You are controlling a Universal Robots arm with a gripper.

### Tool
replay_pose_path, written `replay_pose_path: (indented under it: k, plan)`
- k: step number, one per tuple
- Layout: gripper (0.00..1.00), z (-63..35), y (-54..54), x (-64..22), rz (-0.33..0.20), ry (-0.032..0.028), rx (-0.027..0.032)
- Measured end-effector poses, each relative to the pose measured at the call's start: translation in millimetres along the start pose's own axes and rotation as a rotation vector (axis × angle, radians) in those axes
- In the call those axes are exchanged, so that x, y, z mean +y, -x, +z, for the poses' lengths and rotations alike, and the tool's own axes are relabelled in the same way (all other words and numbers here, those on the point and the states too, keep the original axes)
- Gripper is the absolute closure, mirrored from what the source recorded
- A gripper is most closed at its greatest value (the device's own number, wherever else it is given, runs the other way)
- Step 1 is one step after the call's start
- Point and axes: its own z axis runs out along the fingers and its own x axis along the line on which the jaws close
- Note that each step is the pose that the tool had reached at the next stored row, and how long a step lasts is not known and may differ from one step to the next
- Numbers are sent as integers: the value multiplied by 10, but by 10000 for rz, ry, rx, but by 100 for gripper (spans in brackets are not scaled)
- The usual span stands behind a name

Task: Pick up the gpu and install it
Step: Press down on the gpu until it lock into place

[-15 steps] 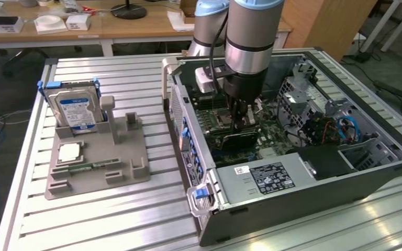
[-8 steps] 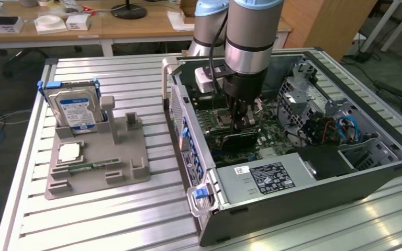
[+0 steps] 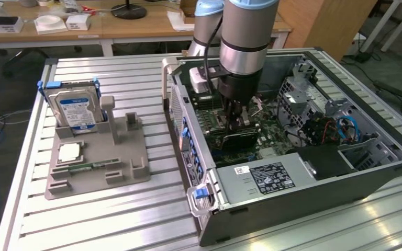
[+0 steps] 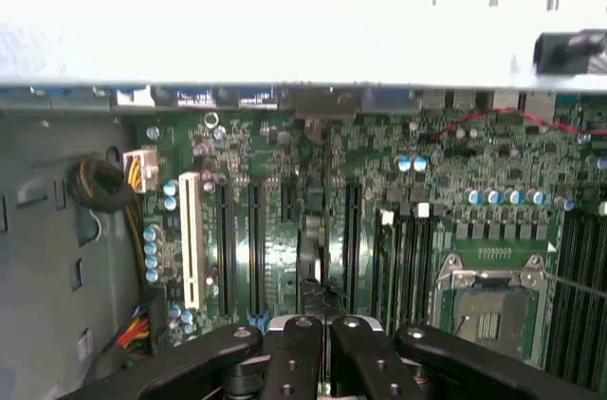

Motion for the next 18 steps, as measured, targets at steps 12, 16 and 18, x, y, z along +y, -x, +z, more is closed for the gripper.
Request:
replay_pose_path:
  k: [12, 16, 18]
  plan:
    - [90, 4, 1, 6, -9, 1945, 66]
    - [90, -8, 8, 13, -7, 2089, 69]
    - [90, -14, 25, 22, -9, 2092, 68]
